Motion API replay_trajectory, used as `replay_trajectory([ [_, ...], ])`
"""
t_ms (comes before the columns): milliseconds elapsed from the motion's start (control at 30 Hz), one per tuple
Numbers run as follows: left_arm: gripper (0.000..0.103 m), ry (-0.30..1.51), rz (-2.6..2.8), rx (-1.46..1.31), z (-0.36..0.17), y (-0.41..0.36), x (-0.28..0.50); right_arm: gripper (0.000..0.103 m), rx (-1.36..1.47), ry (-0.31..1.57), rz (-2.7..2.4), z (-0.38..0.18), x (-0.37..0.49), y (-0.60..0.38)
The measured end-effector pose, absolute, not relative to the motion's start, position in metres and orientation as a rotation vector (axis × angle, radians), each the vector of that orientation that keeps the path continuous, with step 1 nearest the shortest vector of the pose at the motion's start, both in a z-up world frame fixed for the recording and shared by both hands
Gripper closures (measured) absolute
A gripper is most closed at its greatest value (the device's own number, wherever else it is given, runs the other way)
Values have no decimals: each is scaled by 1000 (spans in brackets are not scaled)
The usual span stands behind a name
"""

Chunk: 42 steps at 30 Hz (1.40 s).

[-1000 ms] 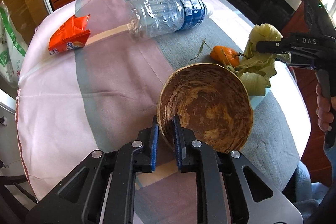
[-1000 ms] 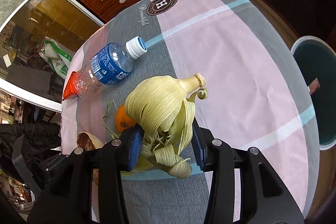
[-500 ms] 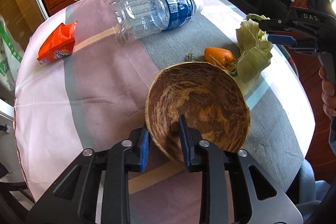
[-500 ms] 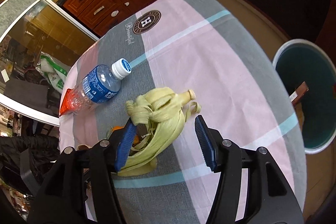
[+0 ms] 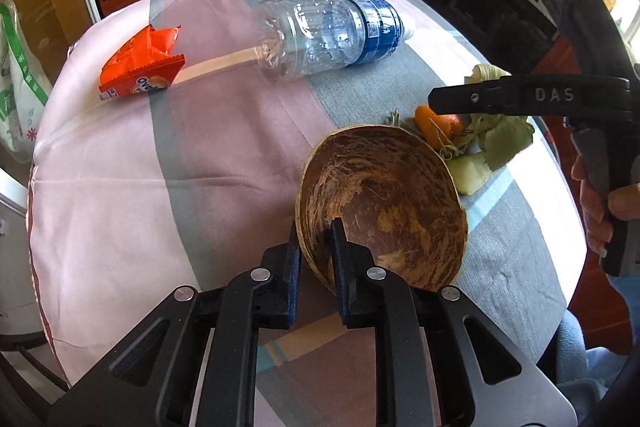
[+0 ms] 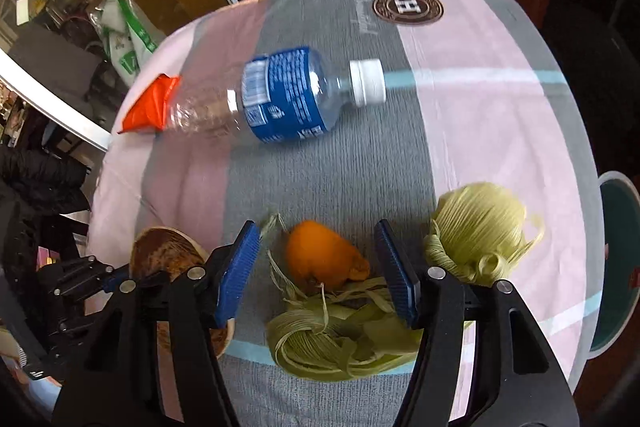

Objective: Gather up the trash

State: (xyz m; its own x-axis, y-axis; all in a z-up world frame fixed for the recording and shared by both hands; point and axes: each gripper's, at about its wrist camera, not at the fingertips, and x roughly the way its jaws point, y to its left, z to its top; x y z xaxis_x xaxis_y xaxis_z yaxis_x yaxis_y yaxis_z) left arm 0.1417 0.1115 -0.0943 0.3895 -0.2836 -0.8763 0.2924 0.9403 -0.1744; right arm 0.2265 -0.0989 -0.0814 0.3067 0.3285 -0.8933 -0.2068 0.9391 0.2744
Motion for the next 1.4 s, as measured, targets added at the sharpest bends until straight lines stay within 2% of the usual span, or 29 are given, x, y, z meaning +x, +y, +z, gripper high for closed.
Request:
replay_trajectory([
  [133, 74, 1116, -393, 34, -98, 105, 143, 45, 68, 1221, 318, -91, 219, -97],
  [167, 64, 1116, -407, 38, -98, 102, 142, 46, 62, 1223, 311, -92, 218, -97],
  [233, 50, 1112, -434, 48, -98, 94, 141, 50, 45, 1229, 298, -95, 215, -97],
  [300, 50, 1091, -408, 97, -100, 85, 140, 56, 58, 1253, 319, -101, 213, -96],
  [333, 55, 1084, -392, 107, -100, 82, 139, 60, 39, 1227, 319, -100, 212, -94],
  [367, 73, 1081, -381, 107, -100, 81, 140, 68, 42, 1237, 337, -100, 210, -93],
  [400, 78, 1085, -393, 78, -98, 83, 140, 73, 62, 1235, 346, -98, 210, -93],
  [467, 91, 1077, -400, 25, -91, 90, 140, 75, 93, 1230, 365, -91, 208, -95],
  [533, 95, 1048, -380, 23, -79, 93, 137, 75, 133, 1212, 381, -81, 206, -98],
  [933, 96, 934, -284, 25, -18, 97, 122, 75, 333, 1038, 486, -6, 196, -128],
  [1200, 96, 926, -280, 33, -5, 82, 113, 75, 226, 914, 422, 32, 176, -142],
  [1400, 96, 906, -329, 52, 8, 56, 104, 75, 213, 908, 334, 28, 158, -184],
])
